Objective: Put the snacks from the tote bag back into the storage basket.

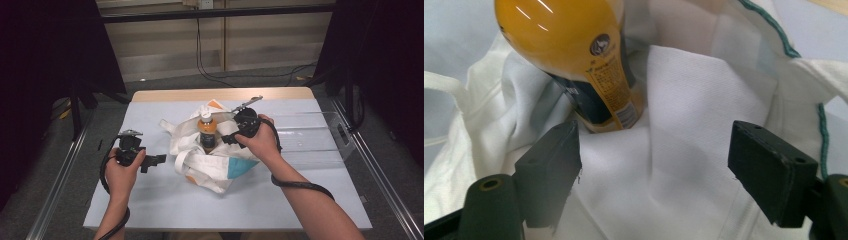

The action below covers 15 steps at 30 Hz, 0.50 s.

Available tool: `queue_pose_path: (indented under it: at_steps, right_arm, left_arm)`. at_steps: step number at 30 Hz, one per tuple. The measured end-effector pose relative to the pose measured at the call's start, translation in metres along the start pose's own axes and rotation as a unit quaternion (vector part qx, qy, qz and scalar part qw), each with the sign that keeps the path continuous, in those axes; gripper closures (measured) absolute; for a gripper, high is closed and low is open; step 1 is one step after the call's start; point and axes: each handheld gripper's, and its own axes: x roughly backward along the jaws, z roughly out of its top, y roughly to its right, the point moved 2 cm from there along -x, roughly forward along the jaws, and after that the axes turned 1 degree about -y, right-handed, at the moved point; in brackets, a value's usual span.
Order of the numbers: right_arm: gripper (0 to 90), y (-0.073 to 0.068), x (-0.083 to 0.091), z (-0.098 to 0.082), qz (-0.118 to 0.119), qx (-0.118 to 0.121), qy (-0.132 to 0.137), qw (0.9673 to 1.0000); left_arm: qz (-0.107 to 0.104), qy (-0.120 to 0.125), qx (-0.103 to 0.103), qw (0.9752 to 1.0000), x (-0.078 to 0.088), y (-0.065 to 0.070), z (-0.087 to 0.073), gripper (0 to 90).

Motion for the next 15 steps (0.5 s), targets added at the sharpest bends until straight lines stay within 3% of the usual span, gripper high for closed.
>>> queue_pose_path:
  at_steps: [15]
  right_arm:
    - [19.1,-0.009,-0.002,0.013,0.007,0.004,0.001,1.0]
  left_arm:
    - [-0.005,-0.003,0.003,1.0,0.0,0.0,-0.001,4.3]
